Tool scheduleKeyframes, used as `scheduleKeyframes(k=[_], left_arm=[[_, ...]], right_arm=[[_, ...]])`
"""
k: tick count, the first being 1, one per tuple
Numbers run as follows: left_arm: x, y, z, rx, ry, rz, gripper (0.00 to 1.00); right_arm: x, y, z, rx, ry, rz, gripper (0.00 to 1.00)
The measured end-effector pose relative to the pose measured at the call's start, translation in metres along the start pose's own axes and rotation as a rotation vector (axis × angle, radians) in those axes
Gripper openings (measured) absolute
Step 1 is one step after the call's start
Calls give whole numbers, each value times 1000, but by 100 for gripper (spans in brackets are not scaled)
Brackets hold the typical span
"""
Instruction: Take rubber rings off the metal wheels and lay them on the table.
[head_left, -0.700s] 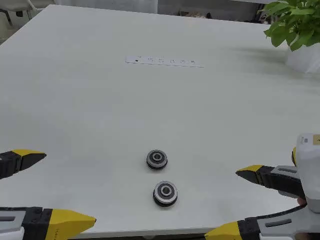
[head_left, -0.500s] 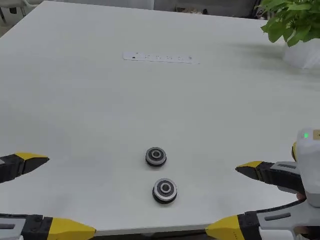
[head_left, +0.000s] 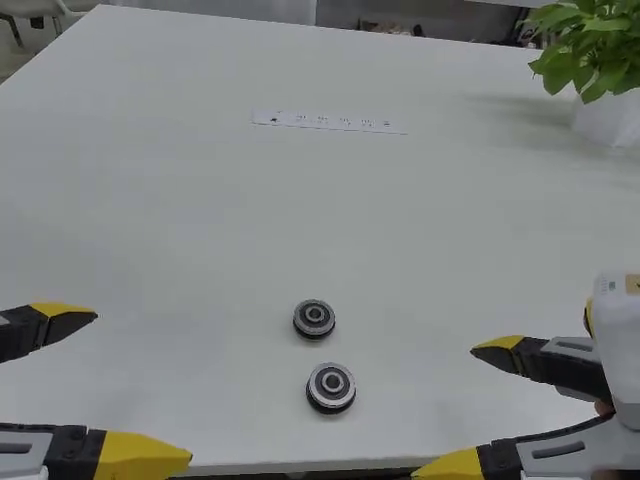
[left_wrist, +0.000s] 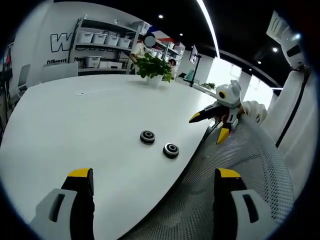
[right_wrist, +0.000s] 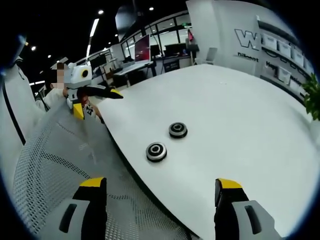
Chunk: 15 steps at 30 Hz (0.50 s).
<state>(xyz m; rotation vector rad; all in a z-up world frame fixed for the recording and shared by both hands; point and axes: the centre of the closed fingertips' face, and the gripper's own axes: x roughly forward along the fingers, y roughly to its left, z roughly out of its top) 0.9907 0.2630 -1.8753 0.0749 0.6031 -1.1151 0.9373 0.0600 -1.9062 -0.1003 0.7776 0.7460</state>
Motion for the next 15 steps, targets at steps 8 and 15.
scheduleKeyframes(k=[8,15], left_arm=[[0,-1,2,5,-7,-2,99],[0,-3,2,5,-3,-8,99]], right_arm=[[1,0,-1,-3,5,1,89],[-1,-3,0,7,-7,-12,88]])
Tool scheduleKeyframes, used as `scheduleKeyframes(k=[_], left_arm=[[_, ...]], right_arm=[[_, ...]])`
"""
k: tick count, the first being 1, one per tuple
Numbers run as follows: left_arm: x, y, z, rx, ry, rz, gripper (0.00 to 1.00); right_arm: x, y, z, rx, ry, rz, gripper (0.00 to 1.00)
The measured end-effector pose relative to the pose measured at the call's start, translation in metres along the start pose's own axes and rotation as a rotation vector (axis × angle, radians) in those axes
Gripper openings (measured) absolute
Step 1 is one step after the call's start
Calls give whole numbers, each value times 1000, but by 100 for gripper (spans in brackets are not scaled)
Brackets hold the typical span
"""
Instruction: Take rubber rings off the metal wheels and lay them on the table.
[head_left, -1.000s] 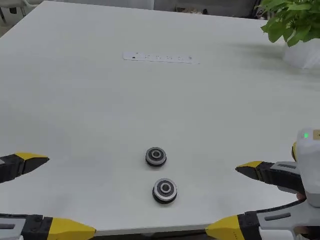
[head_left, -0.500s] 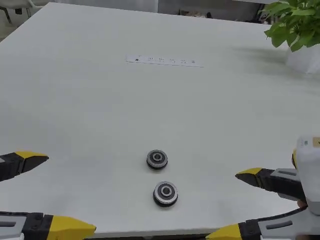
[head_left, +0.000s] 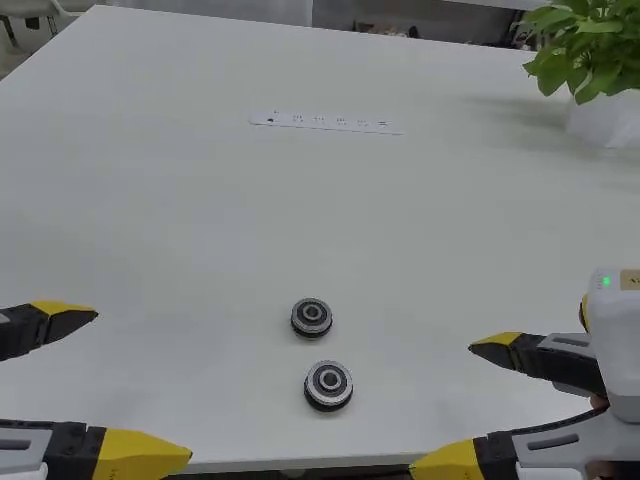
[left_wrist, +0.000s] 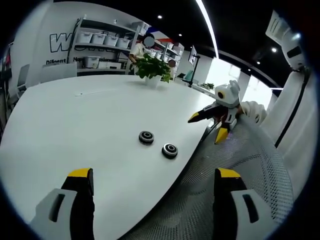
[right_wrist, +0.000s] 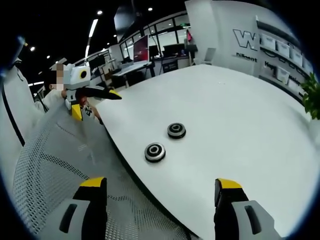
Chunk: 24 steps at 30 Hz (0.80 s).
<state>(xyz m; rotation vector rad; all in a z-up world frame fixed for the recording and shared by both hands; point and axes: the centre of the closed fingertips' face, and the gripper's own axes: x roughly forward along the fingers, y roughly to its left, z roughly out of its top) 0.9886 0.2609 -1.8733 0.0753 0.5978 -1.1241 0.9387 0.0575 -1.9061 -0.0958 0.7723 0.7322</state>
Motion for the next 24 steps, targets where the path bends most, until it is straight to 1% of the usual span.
scheduleKeyframes(k=[2,4,5,8,12,16,18,21,24], left_arm=[[0,0,-1,6,7,-1,99],[0,2,-3,6,17,9,99],[-1,3,-3,6,16,16,99],[-1,4,-2,4,9,16,99],[0,3,-4,8,22,11,99],[-1,5,-3,-3,10,18,99],[-2,5,-3,-6,12,21,99],[-1,3,-4,-3,16,10,99],[1,0,-2,-4,6,-10,99]], right_arm=[[0,1,1,1,-4,2,88],[1,3,2,-1,-7,11,88],[1,4,2,-2,-5,16,88],[1,4,1,-3,-1,18,88],[1,3,2,2,-9,16,88],[1,5,1,-2,-2,23,88],[1,5,1,-2,-1,21,88],[1,5,2,-2,-8,22,88],[0,3,2,1,-13,16,88]])
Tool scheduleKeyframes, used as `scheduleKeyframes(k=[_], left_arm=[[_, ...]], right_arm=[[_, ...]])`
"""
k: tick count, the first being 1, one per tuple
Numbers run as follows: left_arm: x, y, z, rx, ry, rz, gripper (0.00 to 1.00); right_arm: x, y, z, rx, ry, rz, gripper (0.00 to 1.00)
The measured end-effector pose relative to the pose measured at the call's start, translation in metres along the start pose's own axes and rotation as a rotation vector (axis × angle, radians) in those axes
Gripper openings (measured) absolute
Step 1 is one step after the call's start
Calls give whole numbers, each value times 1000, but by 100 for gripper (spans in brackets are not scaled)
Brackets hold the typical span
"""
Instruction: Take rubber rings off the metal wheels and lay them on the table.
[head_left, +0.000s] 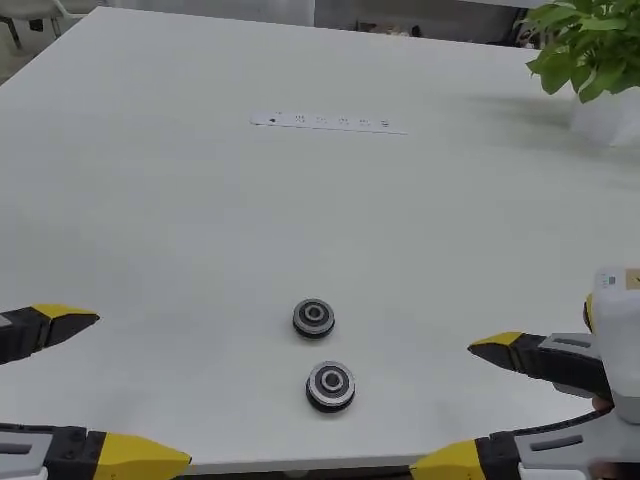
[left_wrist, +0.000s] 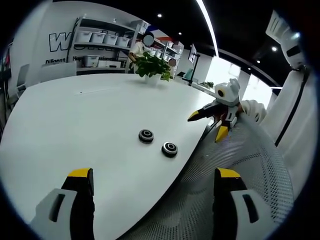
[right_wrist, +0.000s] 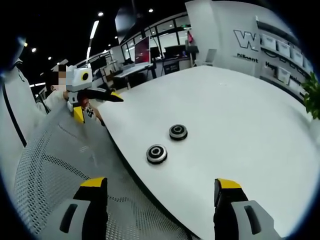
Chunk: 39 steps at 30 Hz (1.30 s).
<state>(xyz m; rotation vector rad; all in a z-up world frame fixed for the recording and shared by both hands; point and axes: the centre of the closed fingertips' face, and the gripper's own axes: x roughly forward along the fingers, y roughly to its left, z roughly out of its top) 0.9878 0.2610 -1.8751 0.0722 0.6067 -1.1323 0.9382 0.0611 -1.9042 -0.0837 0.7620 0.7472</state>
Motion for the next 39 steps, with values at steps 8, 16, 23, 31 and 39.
scheduleKeyframes(k=[8,16,23,31,39], left_arm=[[-1,1,1,-13,-9,4,97],[-1,1,0,-4,1,10,97],[-1,-7,10,19,-38,-17,97],[-3,-10,13,90,-26,-25,99],[-6,-10,19,114,-31,-33,99]], right_arm=[[0,1,-2,-5,7,9,89],[0,1,0,-5,0,10,88],[0,2,-1,-7,5,17,89],[-3,-1,10,28,-62,9,92],[-4,3,12,-5,-46,26,88]])
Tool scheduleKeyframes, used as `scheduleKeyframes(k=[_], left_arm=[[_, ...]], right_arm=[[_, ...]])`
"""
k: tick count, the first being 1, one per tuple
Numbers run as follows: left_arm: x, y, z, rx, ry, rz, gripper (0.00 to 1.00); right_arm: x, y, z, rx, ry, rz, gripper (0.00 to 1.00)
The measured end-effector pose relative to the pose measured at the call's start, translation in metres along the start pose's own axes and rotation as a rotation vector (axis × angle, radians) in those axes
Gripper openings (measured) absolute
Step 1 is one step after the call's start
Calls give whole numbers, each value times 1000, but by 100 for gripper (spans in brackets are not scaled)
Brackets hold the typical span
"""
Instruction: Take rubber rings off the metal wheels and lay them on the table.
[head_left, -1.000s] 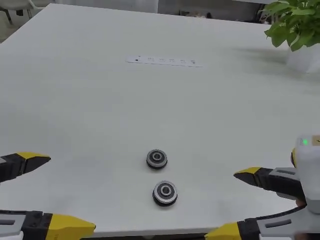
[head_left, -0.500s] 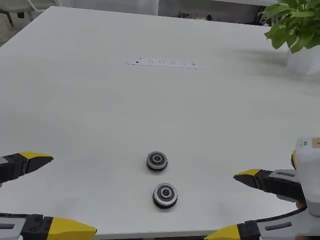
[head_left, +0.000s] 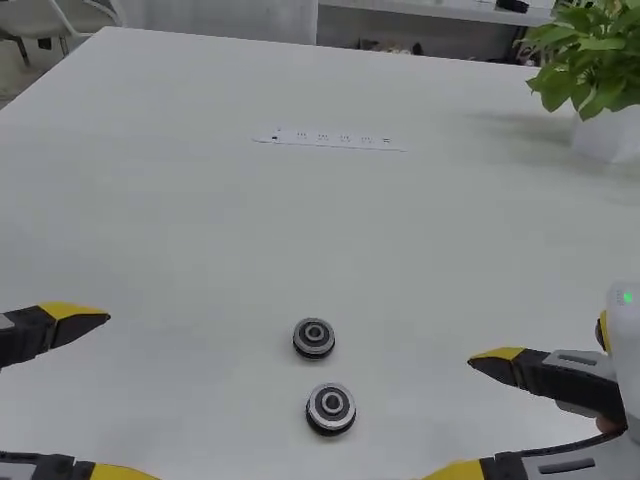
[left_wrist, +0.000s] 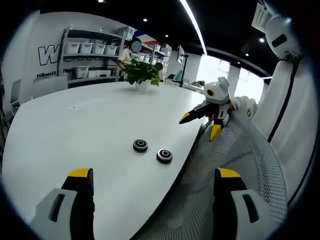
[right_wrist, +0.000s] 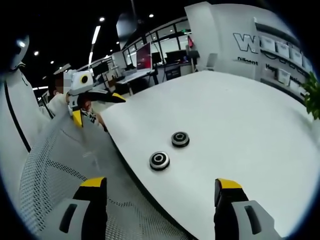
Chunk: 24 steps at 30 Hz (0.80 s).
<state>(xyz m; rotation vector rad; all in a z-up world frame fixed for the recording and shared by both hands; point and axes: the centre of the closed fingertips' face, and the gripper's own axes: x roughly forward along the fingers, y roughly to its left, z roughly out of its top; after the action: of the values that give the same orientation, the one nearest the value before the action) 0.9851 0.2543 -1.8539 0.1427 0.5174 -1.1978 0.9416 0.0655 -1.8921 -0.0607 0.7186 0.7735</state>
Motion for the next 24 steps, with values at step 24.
scheduleKeyframes(k=[24], left_arm=[[-2,9,71,225,-39,10,97]], right_arm=[[2,6,72,-220,-29,38,80]])
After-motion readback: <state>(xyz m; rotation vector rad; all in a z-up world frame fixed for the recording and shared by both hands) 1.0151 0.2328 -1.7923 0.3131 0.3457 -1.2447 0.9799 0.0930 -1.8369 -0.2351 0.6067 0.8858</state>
